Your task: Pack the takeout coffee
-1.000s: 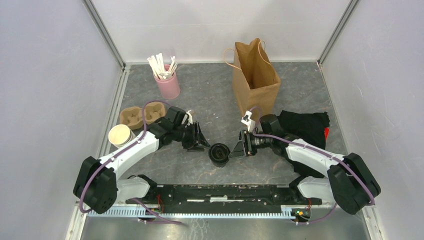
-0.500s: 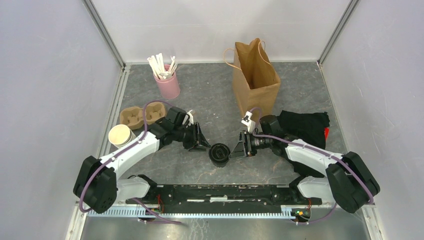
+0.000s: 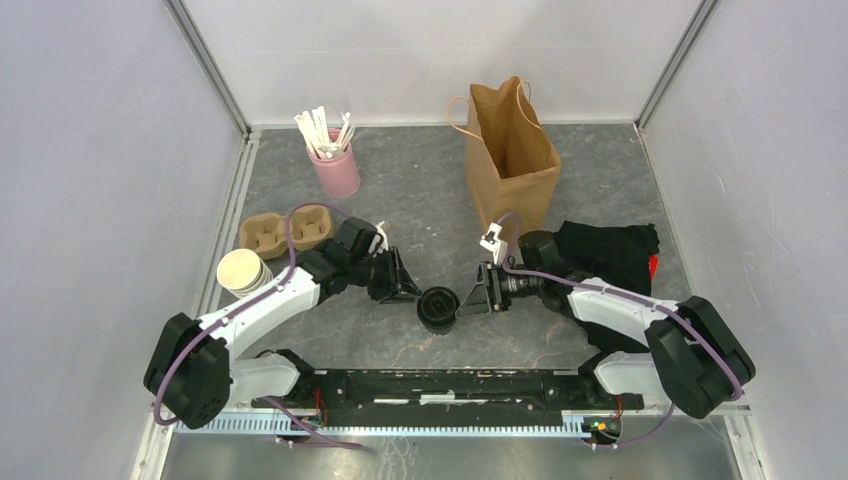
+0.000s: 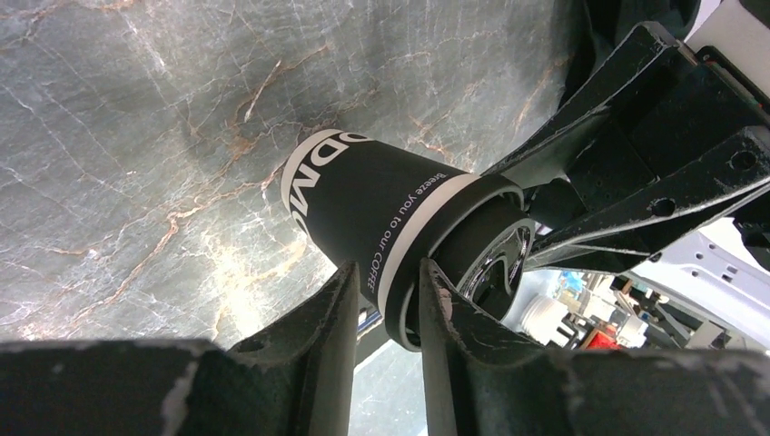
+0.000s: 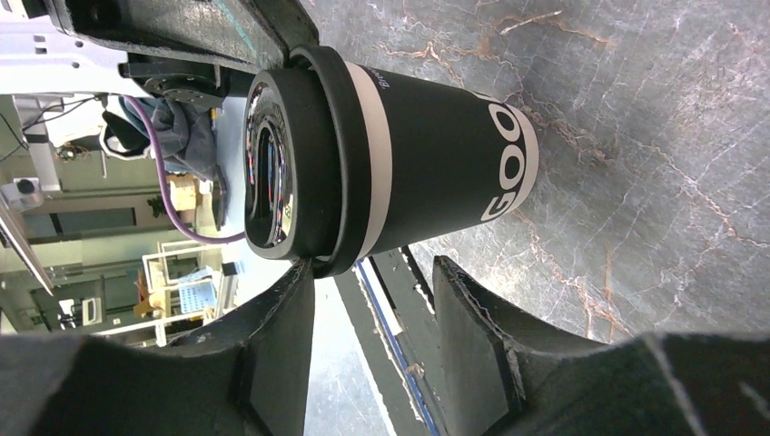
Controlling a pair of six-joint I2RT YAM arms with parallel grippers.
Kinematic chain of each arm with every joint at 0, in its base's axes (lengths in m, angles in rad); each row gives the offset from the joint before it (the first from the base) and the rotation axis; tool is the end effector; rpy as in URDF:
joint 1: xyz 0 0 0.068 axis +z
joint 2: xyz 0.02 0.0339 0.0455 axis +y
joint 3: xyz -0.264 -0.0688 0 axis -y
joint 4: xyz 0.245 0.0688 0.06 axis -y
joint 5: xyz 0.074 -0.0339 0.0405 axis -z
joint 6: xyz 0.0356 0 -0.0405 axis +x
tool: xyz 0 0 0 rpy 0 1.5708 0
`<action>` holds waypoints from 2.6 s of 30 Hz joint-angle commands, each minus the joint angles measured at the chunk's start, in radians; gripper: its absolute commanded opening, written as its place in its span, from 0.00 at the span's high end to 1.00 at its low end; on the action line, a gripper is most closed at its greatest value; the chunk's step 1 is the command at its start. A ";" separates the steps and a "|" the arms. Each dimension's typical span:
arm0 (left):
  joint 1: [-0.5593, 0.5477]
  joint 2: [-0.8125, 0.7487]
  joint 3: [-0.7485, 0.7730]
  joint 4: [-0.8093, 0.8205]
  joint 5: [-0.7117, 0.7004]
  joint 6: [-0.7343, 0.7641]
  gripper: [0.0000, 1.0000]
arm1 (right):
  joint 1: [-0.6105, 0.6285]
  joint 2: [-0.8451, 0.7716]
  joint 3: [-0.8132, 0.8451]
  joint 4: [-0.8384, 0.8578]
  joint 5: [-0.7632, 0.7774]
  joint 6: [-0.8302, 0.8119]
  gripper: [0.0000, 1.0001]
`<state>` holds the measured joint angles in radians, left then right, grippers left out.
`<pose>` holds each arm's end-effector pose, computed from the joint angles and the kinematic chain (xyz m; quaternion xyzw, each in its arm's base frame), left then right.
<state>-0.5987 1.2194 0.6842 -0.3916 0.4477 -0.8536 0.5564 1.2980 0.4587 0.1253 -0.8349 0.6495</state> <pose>0.1848 -0.1447 0.2032 -0.0479 0.9264 -0.3623 0.0909 0.1824 0.1445 0.1614 -0.1295 0.8385 0.5191 0.1036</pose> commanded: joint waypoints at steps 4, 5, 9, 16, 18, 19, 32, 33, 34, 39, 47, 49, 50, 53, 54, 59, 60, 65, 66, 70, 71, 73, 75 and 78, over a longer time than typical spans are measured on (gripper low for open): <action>-0.079 0.114 -0.100 -0.286 -0.286 0.035 0.68 | 0.005 0.086 0.009 -0.263 0.402 -0.244 0.48; -0.079 0.096 -0.096 -0.262 -0.256 0.042 0.68 | 0.004 0.089 0.024 -0.270 0.376 -0.256 0.47; -0.079 -0.017 -0.052 -0.206 -0.186 0.057 0.65 | 0.001 0.068 0.121 -0.353 0.319 -0.307 0.45; -0.079 -0.090 -0.001 -0.192 -0.133 0.059 0.60 | -0.011 0.032 0.284 -0.523 0.317 -0.353 0.41; -0.079 -0.087 -0.005 -0.177 -0.105 0.059 0.59 | -0.011 0.033 0.304 -0.528 0.302 -0.338 0.41; -0.079 -0.087 -0.005 -0.172 -0.090 0.059 0.59 | -0.011 0.032 0.314 -0.527 0.298 -0.332 0.40; -0.068 -0.167 0.069 -0.184 -0.115 0.000 0.36 | -0.012 -0.065 0.313 -0.555 0.243 -0.281 0.28; -0.061 -0.160 0.075 -0.180 -0.125 -0.004 0.36 | -0.013 -0.079 0.298 -0.537 0.230 -0.262 0.27; -0.052 -0.151 0.080 -0.170 -0.131 -0.006 0.36 | -0.014 -0.090 0.285 -0.522 0.220 -0.242 0.26; -0.024 -0.057 0.112 -0.090 -0.104 0.005 0.36 | -0.016 -0.111 0.220 -0.439 0.163 -0.176 0.24; -0.024 0.065 0.168 -0.078 -0.071 0.080 0.40 | -0.015 -0.079 0.149 -0.285 0.076 -0.106 0.29; -0.024 0.066 0.158 -0.078 -0.068 0.082 0.41 | -0.015 -0.071 0.135 -0.242 0.057 -0.077 0.30; -0.025 0.065 0.152 -0.076 -0.067 0.082 0.41 | -0.015 -0.068 0.127 -0.222 0.049 -0.066 0.31; -0.026 0.059 0.131 -0.076 -0.067 0.078 0.43 | -0.015 -0.062 0.113 -0.193 0.045 -0.051 0.31; -0.026 0.054 0.123 -0.077 -0.067 0.075 0.43 | -0.015 -0.057 0.108 -0.188 0.049 -0.049 0.31; -0.027 0.024 0.070 -0.078 -0.077 0.044 0.44 | -0.014 -0.020 0.075 -0.172 0.116 -0.054 0.35; -0.029 0.020 0.055 -0.083 -0.082 0.035 0.44 | -0.015 -0.010 0.070 -0.180 0.141 -0.064 0.37; -0.069 0.015 -0.043 -0.196 -0.164 0.021 0.50 | -0.017 0.043 0.101 -0.322 0.393 -0.212 0.41; -0.079 0.007 -0.058 -0.217 -0.181 0.022 0.51 | -0.015 0.053 0.119 -0.350 0.437 -0.242 0.41; -0.101 -0.067 -0.092 -0.256 -0.172 0.014 0.52 | -0.016 0.080 0.188 -0.388 0.433 -0.326 0.40; -0.101 -0.090 -0.092 -0.256 -0.158 0.012 0.52 | -0.017 0.092 0.204 -0.380 0.375 -0.331 0.39; -0.101 -0.134 -0.078 -0.241 -0.128 0.011 0.50 | -0.017 0.115 0.228 -0.361 0.265 -0.324 0.39; -0.101 -0.164 -0.055 -0.221 -0.100 0.007 0.48 | -0.016 0.120 0.241 -0.343 0.201 -0.308 0.38; -0.102 -0.164 -0.023 -0.217 -0.081 0.009 0.45 | -0.017 0.109 0.271 -0.352 0.169 -0.297 0.38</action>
<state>-0.6811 1.0496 0.6544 -0.5018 0.3260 -0.8547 0.5381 1.3834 0.7124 -0.1848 -0.7464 0.4274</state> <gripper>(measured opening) 0.531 0.621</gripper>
